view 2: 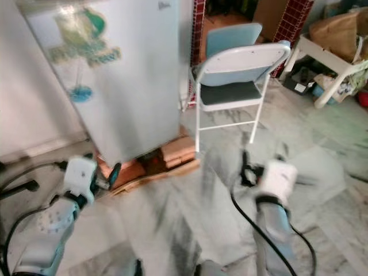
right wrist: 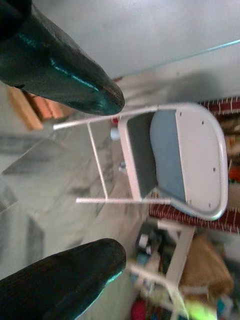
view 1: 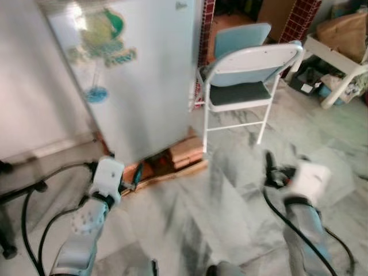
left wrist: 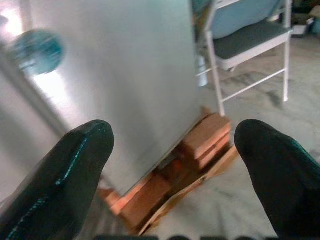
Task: Restocking fridge
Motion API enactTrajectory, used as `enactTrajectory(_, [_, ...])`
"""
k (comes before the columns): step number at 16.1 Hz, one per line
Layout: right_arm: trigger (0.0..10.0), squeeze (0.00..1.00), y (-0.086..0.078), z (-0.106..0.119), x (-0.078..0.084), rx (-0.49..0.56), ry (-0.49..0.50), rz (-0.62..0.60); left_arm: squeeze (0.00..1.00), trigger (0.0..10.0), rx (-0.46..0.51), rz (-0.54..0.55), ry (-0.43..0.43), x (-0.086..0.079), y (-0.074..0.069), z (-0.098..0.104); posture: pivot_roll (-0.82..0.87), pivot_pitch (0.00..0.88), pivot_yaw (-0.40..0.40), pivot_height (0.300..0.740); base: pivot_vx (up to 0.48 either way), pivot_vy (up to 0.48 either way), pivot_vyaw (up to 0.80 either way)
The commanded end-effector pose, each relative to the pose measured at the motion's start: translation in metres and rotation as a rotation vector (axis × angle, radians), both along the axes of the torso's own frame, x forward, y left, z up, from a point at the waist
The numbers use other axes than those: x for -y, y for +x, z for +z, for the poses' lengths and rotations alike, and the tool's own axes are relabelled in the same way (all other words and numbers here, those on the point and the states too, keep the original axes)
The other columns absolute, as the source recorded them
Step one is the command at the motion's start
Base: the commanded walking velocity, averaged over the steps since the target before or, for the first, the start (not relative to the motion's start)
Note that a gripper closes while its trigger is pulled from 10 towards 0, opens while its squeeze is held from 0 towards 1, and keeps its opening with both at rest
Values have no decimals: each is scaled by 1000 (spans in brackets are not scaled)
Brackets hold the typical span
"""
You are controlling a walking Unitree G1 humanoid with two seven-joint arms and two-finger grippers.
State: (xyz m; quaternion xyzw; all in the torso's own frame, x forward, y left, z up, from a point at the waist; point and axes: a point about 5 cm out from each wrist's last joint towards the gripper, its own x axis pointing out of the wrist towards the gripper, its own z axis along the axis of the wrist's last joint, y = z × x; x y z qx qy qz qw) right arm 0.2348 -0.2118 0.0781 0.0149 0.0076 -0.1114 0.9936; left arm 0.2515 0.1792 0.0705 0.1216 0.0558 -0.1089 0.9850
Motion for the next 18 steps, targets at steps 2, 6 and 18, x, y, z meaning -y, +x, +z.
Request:
enactTrajectory(2, [10000, 0, -7, -1, -6, -10, 23, 2, 0, 10000, 4, 75, 7, -11, -5, 1, 58, 111, -12, 740, 0, 469, 0])
enactTrajectory(6, [10000, 0, -2, 1, -9, -9, 2, 41, 0, 10000, -15, 55, -11, 2, -7, -4, 47, 105, -9, 740, 0, 455, -125])
enactTrajectory(18, [10000, 0, 6, 2, -17, -16, -7, 90, 0, 10000, 0, 73, -19, -3, -7, -1, 62, 88, -13, 740, 0, 116, -369])
